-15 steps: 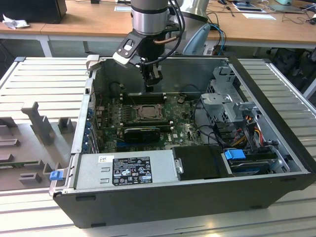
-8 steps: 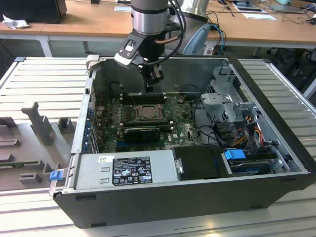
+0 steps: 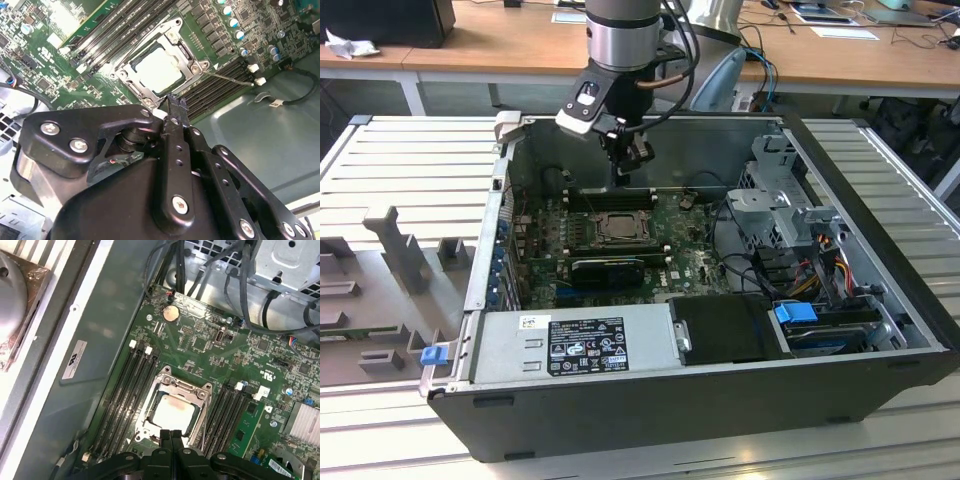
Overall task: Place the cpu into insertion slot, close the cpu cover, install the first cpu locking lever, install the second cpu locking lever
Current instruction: 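Install the first cpu locking lever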
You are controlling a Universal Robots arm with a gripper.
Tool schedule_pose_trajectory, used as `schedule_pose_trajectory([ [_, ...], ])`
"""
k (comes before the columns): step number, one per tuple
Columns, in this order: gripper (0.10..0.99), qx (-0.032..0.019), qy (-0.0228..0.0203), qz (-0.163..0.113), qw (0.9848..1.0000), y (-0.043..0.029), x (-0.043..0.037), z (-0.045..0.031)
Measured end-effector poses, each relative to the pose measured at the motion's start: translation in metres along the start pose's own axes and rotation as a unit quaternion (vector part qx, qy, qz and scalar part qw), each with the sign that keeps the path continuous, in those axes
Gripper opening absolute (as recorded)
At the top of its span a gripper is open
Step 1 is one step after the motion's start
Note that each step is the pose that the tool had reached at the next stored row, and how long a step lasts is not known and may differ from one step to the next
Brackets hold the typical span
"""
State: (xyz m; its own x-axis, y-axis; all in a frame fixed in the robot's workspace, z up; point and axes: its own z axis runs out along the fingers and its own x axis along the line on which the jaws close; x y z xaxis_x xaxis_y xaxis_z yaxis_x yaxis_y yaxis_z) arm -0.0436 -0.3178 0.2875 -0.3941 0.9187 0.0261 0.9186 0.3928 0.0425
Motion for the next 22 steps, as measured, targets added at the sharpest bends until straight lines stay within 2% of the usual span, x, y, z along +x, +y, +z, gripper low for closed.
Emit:
schedule_pose_trajectory([
  [7, 0.106, 0.0008, 0.0012, -0.028, 0.9996, 0.0, 0.0, 0.0],
  [13, 0.106, 0.0014, 0.0023, -0.055, 0.9985, 0.0, 0.0, 0.0],
  [16, 0.106, 0.002, 0.0031, -0.073, 0.9973, 0.0, 0.0, 0.0],
  [20, 0.106, 0.0027, 0.0042, -0.1, 0.9949, 0.0, 0.0, 0.0],
  [22, 0.106, 0.0032, 0.0049, -0.119, 0.9929, 0.0, 0.0, 0.0],
])
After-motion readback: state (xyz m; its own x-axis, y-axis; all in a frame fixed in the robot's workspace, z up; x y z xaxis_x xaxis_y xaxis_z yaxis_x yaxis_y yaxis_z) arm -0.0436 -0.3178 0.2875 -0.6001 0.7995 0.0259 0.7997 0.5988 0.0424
